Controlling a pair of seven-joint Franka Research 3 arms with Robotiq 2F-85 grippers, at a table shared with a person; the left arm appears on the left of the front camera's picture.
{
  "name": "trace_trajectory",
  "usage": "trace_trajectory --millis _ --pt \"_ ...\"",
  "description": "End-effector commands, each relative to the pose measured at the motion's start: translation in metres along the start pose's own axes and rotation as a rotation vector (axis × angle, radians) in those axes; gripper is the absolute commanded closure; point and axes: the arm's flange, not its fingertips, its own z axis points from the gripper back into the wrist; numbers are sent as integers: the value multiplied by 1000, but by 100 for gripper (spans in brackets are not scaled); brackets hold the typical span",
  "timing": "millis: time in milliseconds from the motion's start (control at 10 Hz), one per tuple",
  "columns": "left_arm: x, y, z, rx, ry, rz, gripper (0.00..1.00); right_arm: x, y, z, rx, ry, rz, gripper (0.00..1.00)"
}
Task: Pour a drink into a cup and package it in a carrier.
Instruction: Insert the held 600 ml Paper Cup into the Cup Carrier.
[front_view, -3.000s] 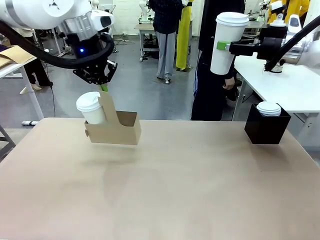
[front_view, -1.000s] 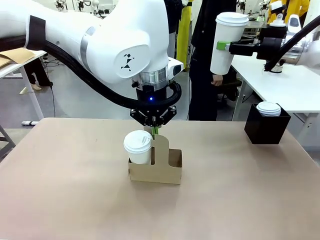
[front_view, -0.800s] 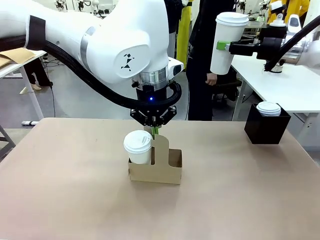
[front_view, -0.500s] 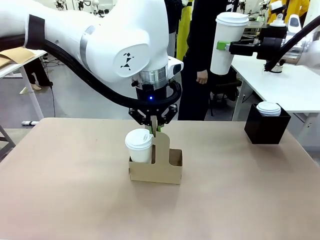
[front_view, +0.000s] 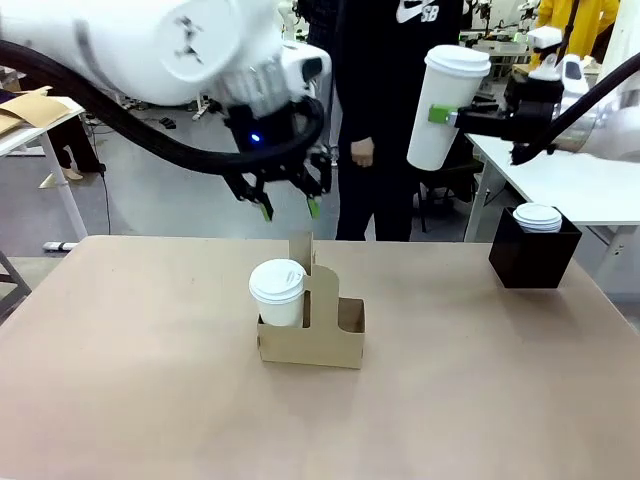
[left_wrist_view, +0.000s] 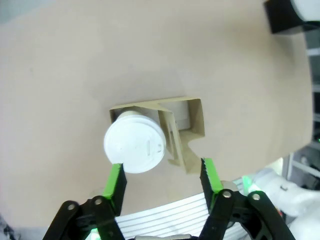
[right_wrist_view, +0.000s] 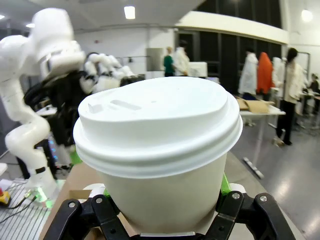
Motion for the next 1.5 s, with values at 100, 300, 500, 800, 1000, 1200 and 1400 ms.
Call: trace_trajectory --millis 100,300,500,800,1000,1200,1400 --pt "-21 83 21 -169 50 -204 0 -19 5 -34 174 17 41 19" --pt "-28 133 19 -167 15 -370 0 -33 18 -64 277 44 52 19" --pt "-34 164 9 -166 -52 -459 0 -48 25 -83 372 81 12 19" --pt "-31 170 10 -146 -31 -442 0 -50 32 -83 314 70 12 19" --pt "-31 170 10 -146 -31 -442 0 -50 32 -83 314 70 12 19" --pt "-36 182 -4 -138 -52 -445 0 -69 38 -84 407 78 9 19" --pt "-40 200 -16 -95 -78 -496 0 -95 51 -101 497 66 -9 19"
